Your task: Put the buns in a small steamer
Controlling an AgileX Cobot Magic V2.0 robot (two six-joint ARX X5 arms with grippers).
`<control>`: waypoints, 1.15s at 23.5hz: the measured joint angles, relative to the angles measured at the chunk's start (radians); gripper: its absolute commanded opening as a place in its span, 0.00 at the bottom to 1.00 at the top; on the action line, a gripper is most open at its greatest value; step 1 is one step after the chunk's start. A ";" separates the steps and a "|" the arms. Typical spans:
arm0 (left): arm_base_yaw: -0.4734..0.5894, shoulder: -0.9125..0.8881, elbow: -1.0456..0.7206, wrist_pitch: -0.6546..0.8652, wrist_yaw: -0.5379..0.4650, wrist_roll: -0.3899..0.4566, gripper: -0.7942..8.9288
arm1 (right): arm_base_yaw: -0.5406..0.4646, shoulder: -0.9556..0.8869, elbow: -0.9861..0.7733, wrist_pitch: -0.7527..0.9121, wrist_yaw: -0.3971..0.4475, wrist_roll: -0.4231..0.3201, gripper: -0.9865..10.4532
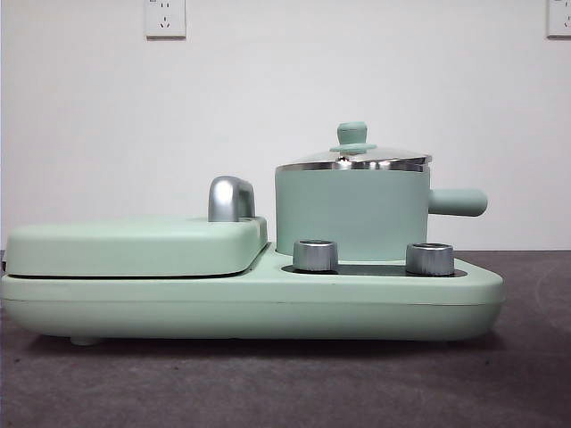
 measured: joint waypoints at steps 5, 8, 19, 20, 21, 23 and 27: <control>0.000 0.000 0.000 0.000 0.000 0.000 0.09 | 0.000 0.002 -0.040 0.055 0.001 0.000 0.10; 0.000 0.000 0.000 0.000 0.000 0.000 0.09 | 0.000 0.000 -0.063 0.124 0.001 0.000 0.10; 0.000 0.000 0.000 0.000 0.000 0.000 0.09 | 0.000 0.000 -0.063 0.174 0.001 -0.001 0.10; 0.000 0.000 0.000 0.000 0.000 0.000 0.09 | 0.000 0.000 -0.063 0.174 0.001 0.000 0.10; 0.000 0.000 0.000 0.000 0.000 0.000 0.09 | 0.000 0.000 -0.063 0.174 0.001 0.000 0.10; 0.000 0.000 0.000 0.000 0.000 0.000 0.09 | 0.000 0.000 -0.063 0.174 0.001 -0.001 0.10; 0.000 0.000 0.000 0.000 0.000 0.000 0.09 | 0.000 0.000 -0.063 0.174 0.001 0.000 0.10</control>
